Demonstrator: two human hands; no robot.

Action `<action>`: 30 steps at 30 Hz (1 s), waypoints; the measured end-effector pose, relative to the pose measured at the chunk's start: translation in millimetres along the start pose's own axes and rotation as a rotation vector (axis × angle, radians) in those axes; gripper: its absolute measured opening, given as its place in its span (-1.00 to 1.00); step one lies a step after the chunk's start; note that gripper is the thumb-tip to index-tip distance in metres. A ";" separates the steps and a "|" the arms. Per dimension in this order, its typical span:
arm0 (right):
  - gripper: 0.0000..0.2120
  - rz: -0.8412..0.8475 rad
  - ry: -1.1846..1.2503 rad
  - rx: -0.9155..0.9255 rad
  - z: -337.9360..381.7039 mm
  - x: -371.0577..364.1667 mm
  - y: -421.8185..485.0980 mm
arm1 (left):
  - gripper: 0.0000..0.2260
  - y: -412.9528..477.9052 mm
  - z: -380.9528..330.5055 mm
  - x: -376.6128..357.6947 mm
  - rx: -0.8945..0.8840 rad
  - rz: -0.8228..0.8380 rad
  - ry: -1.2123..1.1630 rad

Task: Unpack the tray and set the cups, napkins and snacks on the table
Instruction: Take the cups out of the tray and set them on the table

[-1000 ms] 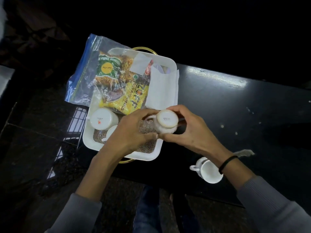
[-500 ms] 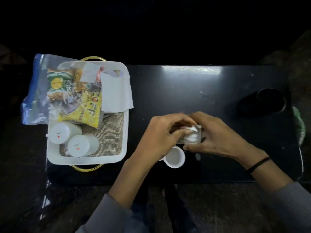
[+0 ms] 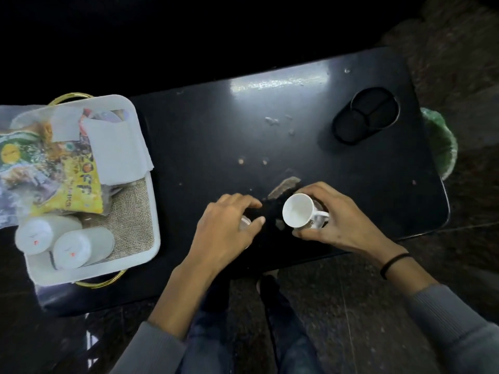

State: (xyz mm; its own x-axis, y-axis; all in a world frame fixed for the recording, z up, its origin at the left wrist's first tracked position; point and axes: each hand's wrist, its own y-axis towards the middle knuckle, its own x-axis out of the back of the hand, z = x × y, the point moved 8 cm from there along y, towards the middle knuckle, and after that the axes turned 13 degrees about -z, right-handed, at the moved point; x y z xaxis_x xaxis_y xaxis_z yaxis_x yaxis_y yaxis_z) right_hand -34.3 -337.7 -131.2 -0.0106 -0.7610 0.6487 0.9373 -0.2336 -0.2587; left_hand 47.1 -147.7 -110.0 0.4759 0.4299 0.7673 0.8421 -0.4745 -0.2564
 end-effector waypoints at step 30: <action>-0.28 0.139 0.004 -0.029 -17.5 -28.1 -0.6 | -0.31 -5.0 -17.6 -53.4 -0.157 0.104 0.102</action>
State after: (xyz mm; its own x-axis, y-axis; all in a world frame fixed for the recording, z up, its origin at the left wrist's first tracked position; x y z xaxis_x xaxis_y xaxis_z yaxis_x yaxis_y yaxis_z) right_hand -40.7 -326.8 -161.8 0.1171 -0.7896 0.6023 0.9192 -0.1434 -0.3667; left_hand 13.0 -181.8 -139.3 0.5230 0.2965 0.7991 0.7365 -0.6291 -0.2486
